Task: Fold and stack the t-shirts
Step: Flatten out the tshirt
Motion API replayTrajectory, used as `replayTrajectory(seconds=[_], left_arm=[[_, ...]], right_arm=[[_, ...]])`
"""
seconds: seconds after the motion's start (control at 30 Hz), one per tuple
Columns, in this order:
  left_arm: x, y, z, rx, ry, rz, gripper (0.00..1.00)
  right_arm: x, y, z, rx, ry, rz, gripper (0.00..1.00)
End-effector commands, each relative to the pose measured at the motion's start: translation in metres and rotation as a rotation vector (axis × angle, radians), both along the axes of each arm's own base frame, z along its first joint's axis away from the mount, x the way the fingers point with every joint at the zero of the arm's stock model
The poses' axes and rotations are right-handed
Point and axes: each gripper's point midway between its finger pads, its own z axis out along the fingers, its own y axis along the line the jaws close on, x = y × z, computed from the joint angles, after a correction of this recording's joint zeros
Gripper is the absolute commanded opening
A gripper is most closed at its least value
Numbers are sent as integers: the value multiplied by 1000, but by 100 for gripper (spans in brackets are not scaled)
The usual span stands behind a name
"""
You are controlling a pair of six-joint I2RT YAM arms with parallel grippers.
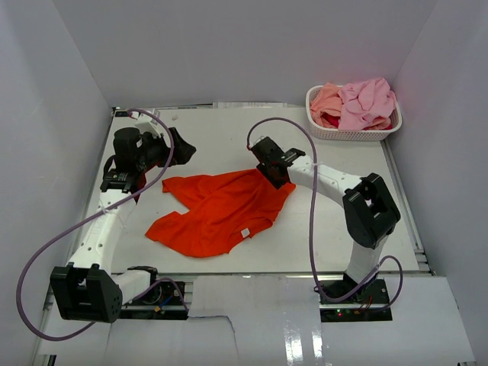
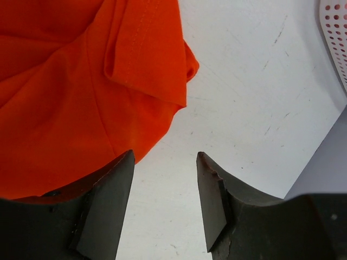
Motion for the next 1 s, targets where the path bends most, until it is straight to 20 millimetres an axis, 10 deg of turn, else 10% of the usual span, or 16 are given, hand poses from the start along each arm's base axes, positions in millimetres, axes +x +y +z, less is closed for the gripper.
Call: replayTrajectory(seconds=[0.0, 0.97], left_arm=[[-6, 1, 11, 8, -46, 1, 98], [-4, 10, 6, 32, -23, 55, 98]], right_arm=[[2, 3, -4, -44, -6, 20, 56], [39, 51, -29, -102, 3, 101, 55]])
